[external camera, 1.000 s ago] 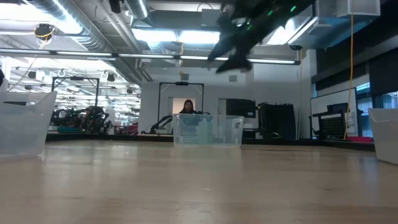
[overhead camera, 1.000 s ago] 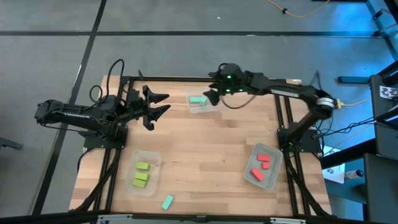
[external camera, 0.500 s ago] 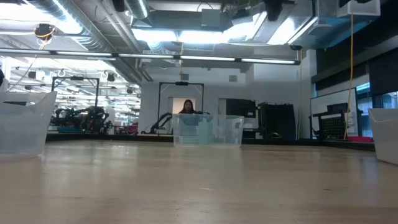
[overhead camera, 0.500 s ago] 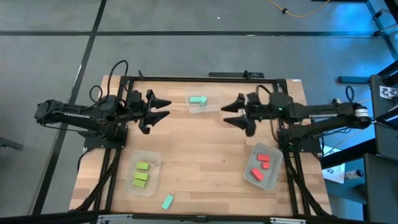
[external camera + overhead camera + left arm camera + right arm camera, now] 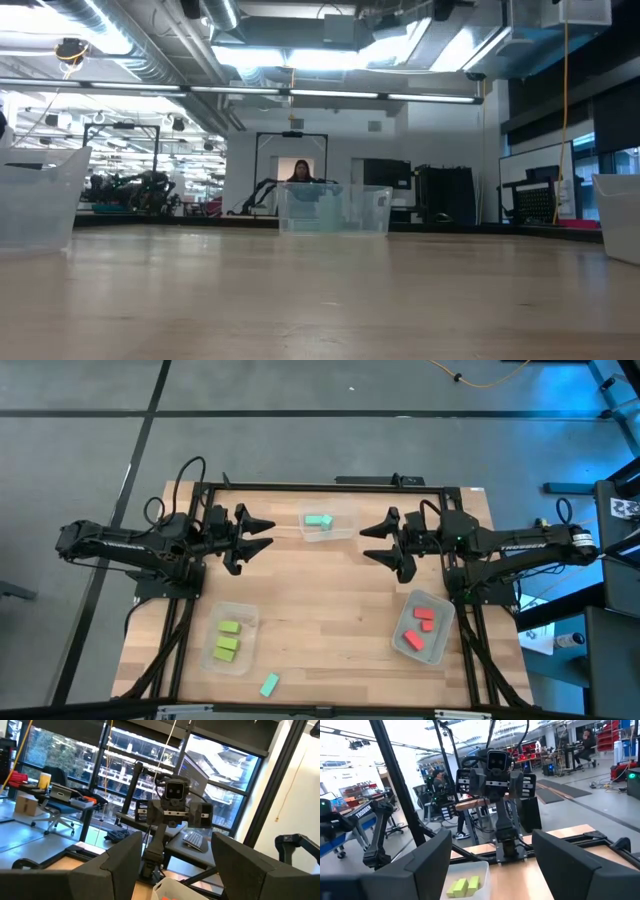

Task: Sort & place blocks by color
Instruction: Put the blue block into the top transparent bin

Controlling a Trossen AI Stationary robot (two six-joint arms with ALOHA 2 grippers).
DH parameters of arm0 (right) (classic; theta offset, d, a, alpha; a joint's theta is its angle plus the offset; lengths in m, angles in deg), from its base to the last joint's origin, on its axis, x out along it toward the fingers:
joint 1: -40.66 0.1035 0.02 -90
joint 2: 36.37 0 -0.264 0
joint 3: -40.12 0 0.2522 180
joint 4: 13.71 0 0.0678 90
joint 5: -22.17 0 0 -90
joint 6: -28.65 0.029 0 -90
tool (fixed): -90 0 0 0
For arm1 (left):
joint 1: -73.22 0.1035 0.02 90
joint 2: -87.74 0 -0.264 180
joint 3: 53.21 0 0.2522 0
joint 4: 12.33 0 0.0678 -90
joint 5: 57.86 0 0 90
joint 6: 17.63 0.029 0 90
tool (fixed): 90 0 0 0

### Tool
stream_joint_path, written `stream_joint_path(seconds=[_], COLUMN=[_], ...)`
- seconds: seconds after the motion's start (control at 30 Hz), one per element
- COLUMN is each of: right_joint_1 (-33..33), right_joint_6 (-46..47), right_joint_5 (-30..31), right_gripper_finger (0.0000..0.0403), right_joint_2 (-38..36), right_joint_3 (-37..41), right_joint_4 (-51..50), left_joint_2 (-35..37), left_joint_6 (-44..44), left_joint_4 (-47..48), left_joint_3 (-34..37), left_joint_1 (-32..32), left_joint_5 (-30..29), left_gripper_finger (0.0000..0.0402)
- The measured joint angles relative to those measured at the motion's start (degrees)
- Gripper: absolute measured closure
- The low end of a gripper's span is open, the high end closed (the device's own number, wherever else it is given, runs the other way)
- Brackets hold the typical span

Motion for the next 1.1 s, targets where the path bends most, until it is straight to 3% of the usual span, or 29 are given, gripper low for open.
stream_joint_path(seconds=[0.57, 0.8, 0.93, 1.1], right_joint_1=[0.0, 0.0, 0.0, 0.0], right_joint_6=[-0.13, 0.93, 0.73, -1.83], right_joint_5=[-0.46, -0.48, -0.47, -0.46], right_gripper_finger=[0.0124, 0.0124, 0.0124, 0.0124], right_joint_2=[0.07, 0.09, 0.09, 0.09], right_joint_3=[0.0, -0.04, -0.09, -0.09], right_joint_4=[0.04, 0.02, -0.47, -3.04], left_joint_2=[-0.41, -6.77, -14.08, -26.49], left_joint_6=[-2.69, -5.27, -11.06, -18.6], left_joint_4=[2.84, 27.75, 46.76, 67.06], left_joint_3=[-0.48, -12.14, -23.0, -36.06], left_joint_1=[-1.07, -4.99, -8.52, -17.62], left_joint_5=[-0.44, -2.66, -3.31, -2.45], left_gripper_finger=[0.0172, 0.0172, 0.0172, 0.0173])
